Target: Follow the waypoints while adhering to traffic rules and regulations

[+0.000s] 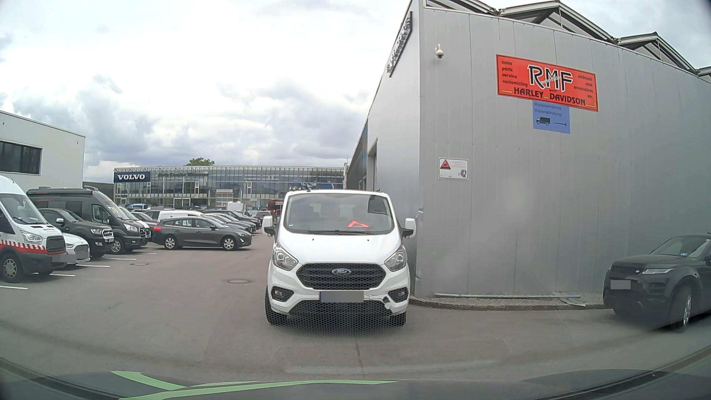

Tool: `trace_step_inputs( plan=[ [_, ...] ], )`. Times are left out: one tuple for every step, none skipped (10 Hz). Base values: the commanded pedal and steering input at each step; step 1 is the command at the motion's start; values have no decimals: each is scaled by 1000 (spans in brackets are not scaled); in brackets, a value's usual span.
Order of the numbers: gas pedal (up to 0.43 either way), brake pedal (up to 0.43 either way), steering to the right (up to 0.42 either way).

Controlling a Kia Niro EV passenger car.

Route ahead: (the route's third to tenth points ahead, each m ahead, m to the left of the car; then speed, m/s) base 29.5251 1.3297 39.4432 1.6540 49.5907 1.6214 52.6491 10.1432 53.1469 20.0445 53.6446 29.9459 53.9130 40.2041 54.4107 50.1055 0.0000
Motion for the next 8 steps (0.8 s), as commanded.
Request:
trace_step_inputs(
  plan=[
    [0, 518, -12],
    [0, 524, -12],
    [0, 518, -12],
    [0, 524, -12],
    [0, 518, -12],
    [0, 524, -12],
    [0, 518, -12],
    [0, 518, -12]
  ],
)
